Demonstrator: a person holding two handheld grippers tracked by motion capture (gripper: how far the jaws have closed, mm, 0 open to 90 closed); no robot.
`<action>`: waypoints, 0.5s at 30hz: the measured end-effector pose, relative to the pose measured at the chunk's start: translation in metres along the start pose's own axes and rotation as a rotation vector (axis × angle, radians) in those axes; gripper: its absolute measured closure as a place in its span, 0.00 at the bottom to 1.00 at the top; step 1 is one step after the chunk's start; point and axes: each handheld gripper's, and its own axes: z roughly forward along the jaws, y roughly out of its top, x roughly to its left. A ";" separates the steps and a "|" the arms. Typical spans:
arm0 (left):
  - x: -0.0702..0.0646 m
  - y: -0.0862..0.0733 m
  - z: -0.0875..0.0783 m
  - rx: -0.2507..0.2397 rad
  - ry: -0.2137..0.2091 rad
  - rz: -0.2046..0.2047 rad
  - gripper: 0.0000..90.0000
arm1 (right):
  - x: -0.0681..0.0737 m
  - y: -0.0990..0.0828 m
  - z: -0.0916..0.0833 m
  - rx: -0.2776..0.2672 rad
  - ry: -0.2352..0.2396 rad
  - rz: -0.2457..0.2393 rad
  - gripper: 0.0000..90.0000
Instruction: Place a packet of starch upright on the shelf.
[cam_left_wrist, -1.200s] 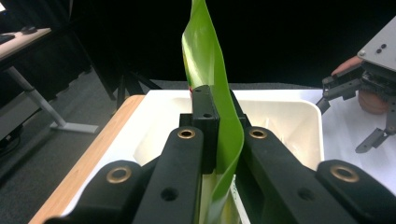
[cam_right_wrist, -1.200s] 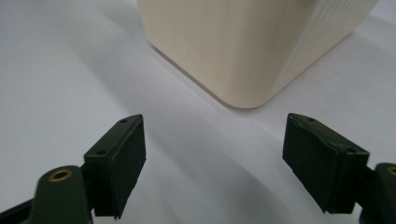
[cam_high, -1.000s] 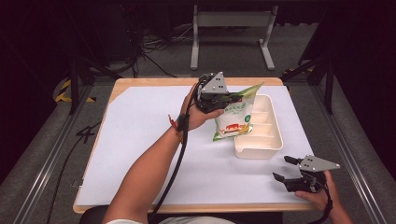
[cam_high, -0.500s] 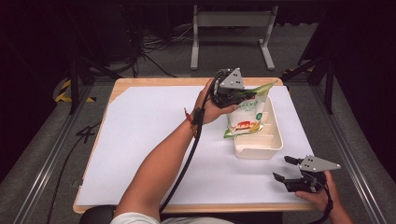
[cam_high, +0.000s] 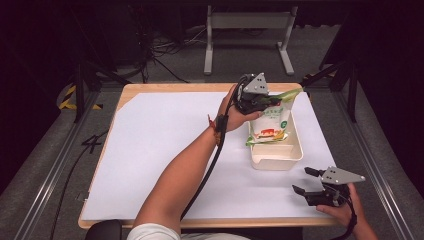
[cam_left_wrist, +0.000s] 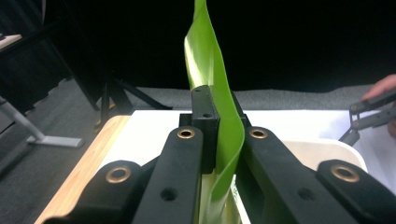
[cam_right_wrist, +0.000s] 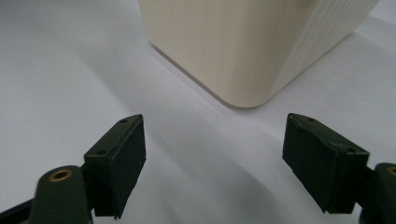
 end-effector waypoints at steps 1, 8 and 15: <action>-0.001 0.000 0.002 0.000 -0.007 0.000 0.99 | 0.000 0.000 0.000 0.000 0.001 0.001 0.24; -0.009 -0.001 0.016 0.017 -0.035 0.009 0.99 | 0.000 0.000 0.000 0.002 0.004 -0.003 0.24; -0.016 -0.007 0.033 0.052 -0.063 0.007 0.98 | 0.001 0.000 0.000 0.003 0.006 -0.004 0.24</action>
